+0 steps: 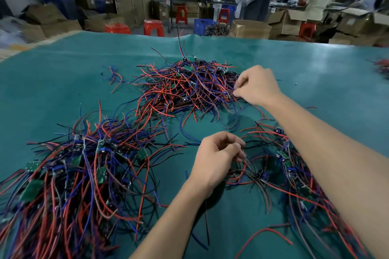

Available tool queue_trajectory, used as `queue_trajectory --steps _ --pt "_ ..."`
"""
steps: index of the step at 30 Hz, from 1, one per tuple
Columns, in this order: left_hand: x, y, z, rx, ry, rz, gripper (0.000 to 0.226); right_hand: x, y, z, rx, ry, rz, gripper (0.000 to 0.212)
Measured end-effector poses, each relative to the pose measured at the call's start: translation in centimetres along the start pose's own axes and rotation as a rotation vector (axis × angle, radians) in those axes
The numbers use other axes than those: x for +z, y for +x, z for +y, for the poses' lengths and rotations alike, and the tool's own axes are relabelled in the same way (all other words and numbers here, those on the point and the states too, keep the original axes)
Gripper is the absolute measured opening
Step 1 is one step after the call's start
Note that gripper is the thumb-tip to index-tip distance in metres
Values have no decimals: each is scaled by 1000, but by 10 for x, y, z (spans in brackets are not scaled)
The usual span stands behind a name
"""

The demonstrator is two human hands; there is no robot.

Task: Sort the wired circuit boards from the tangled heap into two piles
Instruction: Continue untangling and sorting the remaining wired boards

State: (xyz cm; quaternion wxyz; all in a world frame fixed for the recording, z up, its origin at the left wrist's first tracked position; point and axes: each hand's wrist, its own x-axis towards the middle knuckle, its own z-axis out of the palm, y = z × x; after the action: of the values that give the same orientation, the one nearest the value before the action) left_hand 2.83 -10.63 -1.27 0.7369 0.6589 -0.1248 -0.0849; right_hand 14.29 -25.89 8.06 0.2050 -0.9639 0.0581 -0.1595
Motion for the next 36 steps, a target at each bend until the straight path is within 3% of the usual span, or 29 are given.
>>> queue_trajectory --steps 4,6,8,14,18,20,23,26,29,31,32,34,36 --pt "1 -1 1 -5 3 9 15 17 -4 7 27 23 -59 14" --pt "1 -1 2 -9 4 14 15 28 -3 9 23 12 -145 39" --pt "1 0 1 -12 1 14 15 39 -1 8 29 23 -176 50" --pt "0 -1 1 -12 8 13 15 53 2 7 155 112 -127 24" --pt "0 0 1 -8 6 13 15 30 -10 6 267 376 -66 21" --pt "0 0 2 -7 -5 11 15 10 -24 6 276 456 -61 5" --pt "-1 -1 2 -11 -25 6 15 -20 -54 5 265 655 -86 23" --pt "-1 0 1 -14 -35 19 16 -43 -92 0 248 1029 -78 3" --pt "1 0 2 -18 -114 66 23 -29 -134 -7 246 1204 -132 9" --pt "1 1 0 -45 -157 91 34 -2 -160 -12 189 1033 -139 17" --pt "1 2 0 -52 -156 104 36 12 -169 -11 117 824 -110 22" --pt "1 3 0 -16 -114 121 34 33 -176 -8 -37 407 -31 26" --pt "-1 3 -2 27 -100 119 28 35 -176 -5 -122 209 22 21"
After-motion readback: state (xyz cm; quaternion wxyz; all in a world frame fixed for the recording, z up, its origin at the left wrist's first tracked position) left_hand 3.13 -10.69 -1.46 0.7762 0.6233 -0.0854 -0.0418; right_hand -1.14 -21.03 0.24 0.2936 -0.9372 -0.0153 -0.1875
